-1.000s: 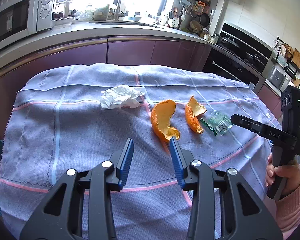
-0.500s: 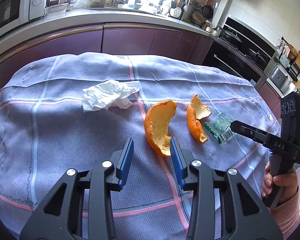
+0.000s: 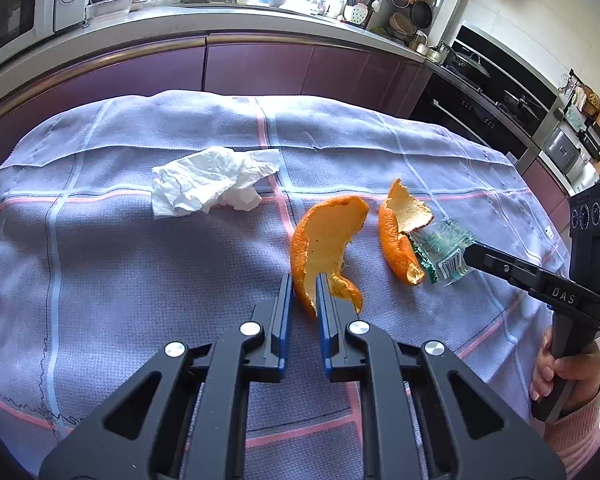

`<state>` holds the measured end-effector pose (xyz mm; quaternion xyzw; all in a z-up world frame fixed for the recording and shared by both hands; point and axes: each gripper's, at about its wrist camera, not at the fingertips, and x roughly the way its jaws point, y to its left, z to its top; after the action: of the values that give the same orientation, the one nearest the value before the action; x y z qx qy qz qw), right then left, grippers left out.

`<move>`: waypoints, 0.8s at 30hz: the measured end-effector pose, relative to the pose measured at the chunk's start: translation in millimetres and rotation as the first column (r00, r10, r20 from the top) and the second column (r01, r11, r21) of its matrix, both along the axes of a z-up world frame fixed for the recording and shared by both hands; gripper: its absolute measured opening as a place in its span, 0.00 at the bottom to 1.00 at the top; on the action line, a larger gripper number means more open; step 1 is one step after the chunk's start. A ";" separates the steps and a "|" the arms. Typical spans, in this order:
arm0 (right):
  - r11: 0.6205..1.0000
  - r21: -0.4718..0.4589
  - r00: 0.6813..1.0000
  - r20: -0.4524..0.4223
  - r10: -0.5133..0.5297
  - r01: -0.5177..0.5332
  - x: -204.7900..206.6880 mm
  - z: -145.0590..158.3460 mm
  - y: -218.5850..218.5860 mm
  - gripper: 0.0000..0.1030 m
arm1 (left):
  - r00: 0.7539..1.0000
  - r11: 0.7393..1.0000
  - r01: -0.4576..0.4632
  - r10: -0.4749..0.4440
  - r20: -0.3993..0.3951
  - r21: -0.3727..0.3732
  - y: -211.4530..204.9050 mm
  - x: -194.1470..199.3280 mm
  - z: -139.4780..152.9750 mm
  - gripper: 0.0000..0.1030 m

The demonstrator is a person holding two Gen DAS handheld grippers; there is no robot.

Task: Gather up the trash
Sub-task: 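Grasp an orange peel with the left gripper while the right gripper grasps the plastic wrapper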

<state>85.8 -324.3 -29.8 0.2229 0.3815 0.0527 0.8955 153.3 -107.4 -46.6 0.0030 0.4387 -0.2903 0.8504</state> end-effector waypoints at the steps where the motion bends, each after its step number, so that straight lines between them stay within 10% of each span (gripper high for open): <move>1: 1.000 0.005 1.000 0.002 0.001 -0.001 -0.6 -0.2 -0.9 0.20 | 1.000 1.000 0.000 0.000 0.001 -0.001 0.6 -0.4 0.0 0.09; 24: 0.993 0.060 0.990 0.109 0.092 -0.099 -27.8 34.3 26.6 0.10 | 0.997 0.997 -0.024 0.030 0.074 -0.072 71.4 -46.9 34.4 0.06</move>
<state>58.1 -297.7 4.5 0.2305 0.3417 0.1199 0.9032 106.4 -36.0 -12.2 -0.0220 0.3959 -0.2938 0.8698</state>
